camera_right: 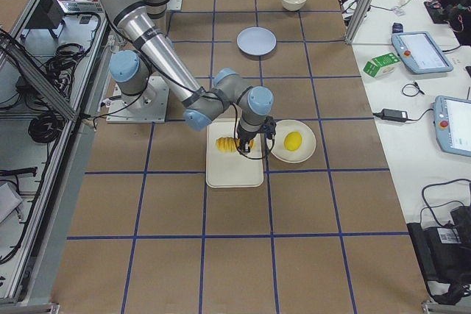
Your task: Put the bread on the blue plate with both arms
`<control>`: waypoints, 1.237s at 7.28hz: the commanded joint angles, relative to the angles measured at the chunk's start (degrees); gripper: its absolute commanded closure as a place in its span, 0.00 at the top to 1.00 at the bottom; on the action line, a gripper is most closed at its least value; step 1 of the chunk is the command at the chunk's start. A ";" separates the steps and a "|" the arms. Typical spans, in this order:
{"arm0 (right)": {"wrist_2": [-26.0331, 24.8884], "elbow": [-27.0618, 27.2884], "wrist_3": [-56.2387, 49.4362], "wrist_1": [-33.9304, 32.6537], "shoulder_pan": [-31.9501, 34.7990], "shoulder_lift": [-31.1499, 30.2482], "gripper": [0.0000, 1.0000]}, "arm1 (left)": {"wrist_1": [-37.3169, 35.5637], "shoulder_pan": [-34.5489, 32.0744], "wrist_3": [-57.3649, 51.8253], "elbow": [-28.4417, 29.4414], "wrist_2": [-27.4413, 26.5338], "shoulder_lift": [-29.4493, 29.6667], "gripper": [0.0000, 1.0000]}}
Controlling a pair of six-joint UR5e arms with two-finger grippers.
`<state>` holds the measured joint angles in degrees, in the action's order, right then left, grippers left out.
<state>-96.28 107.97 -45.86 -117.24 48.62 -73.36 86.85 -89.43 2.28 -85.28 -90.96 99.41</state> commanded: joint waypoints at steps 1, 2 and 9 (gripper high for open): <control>0.39 -2.23 4.53 6.48 3.91 -4.58 0.00 | 6.14 0.84 -0.17 0.65 -0.53 -4.21 1.00; 0.74 -3.20 7.77 9.11 7.33 -5.81 0.00 | 8.49 1.44 -0.17 0.38 -0.10 -5.27 1.00; 8.12 -9.25 53.53 2.75 49.76 -0.24 0.00 | 8.08 4.61 -9.57 -5.16 -0.01 -11.60 1.00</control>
<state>-88.43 100.48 -1.76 -110.23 91.30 -77.70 95.15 -85.73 -6.47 -90.14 -91.24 88.38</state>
